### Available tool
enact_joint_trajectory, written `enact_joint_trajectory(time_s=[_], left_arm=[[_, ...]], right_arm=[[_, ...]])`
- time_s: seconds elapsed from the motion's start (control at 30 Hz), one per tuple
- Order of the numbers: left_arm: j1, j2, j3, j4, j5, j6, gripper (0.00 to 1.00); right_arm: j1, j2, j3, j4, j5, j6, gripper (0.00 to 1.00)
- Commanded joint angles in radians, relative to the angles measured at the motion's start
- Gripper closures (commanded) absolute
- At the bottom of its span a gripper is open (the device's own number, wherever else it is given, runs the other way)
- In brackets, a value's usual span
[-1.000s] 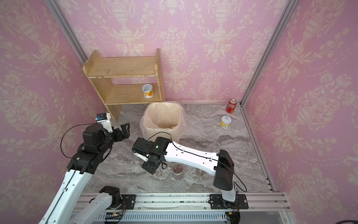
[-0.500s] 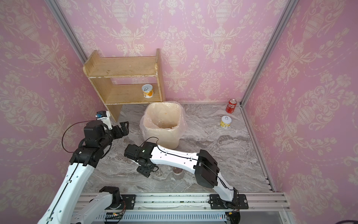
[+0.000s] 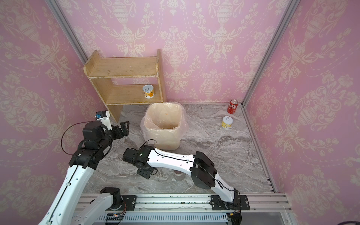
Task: Empty the moldy dried flower tea in the jars
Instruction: Place the jar at the center of the board.
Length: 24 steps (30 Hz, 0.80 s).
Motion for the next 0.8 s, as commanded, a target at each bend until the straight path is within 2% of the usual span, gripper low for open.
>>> enact_joint_trajectory(time_s=[0.0, 0.13, 0.3, 0.5, 0.77], left_arm=[[0.011, -0.012, 0.007, 0.012, 0.025, -0.02, 0.01], [0.011, -0.015, -0.009, 0.02, 0.031, -0.03, 0.01], [0.011, -0.017, -0.019, 0.026, 0.035, -0.038, 0.01], [0.011, -0.02, -0.023, 0.028, 0.039, -0.038, 0.01], [0.011, -0.038, -0.014, 0.026, 0.03, -0.032, 0.01]], right_arm=[[0.003, 0.025, 0.032, -0.016, 0.012, 0.008, 0.5], [0.005, 0.037, 0.043, -0.024, 0.001, 0.011, 0.38], [0.005, 0.057, 0.066, -0.047, 0.001, 0.01, 0.33], [0.006, 0.062, 0.102, -0.065, 0.0, 0.015, 0.11], [0.004, -0.016, 0.181, -0.091, 0.015, 0.001, 0.05]])
